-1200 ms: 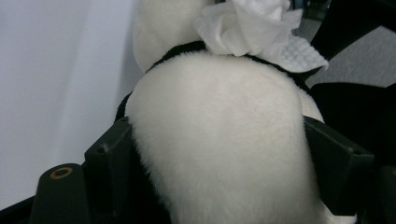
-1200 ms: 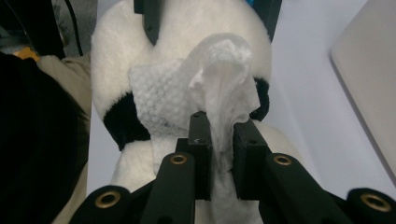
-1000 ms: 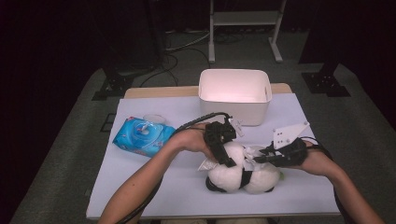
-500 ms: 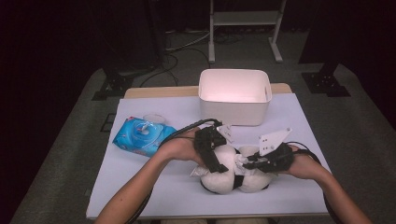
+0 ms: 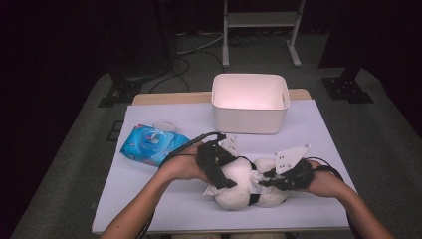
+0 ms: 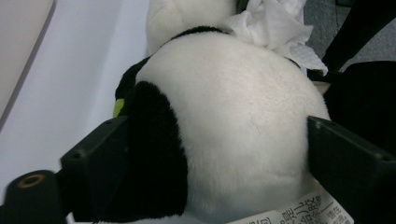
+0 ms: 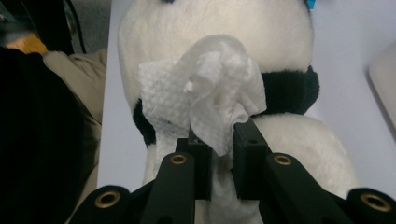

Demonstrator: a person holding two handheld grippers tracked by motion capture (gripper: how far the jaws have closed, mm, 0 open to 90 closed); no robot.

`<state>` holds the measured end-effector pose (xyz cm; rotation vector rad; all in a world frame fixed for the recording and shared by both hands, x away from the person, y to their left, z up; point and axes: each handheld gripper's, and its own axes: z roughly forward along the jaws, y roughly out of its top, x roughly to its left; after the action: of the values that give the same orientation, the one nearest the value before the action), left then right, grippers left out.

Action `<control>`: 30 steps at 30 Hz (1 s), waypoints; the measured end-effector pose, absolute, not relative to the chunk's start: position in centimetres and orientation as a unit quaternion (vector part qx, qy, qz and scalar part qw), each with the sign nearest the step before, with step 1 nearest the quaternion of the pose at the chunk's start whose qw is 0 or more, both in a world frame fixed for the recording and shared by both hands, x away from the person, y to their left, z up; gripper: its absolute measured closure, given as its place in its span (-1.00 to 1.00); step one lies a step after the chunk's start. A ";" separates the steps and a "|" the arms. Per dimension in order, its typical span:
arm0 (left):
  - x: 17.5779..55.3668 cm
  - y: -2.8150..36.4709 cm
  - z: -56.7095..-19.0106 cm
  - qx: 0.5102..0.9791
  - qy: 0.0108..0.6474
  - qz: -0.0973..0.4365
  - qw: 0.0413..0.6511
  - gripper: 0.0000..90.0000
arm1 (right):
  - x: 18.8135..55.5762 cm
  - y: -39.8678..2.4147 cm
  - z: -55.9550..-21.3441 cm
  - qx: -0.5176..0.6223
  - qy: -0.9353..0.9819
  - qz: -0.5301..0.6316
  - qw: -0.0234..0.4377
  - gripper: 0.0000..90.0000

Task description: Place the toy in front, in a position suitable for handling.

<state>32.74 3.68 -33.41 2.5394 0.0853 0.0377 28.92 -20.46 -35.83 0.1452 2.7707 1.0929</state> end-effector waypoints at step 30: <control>31.8 3.8 -33.7 0.945 0.016 0.024 0.325 -0.68 | 31.7 -21.4 -33.1 0.053 0.932 0.347 0.096 0.74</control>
<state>31.81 3.83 -33.69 2.4795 0.0426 0.0626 31.68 -21.45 -33.06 0.1576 2.7609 1.0273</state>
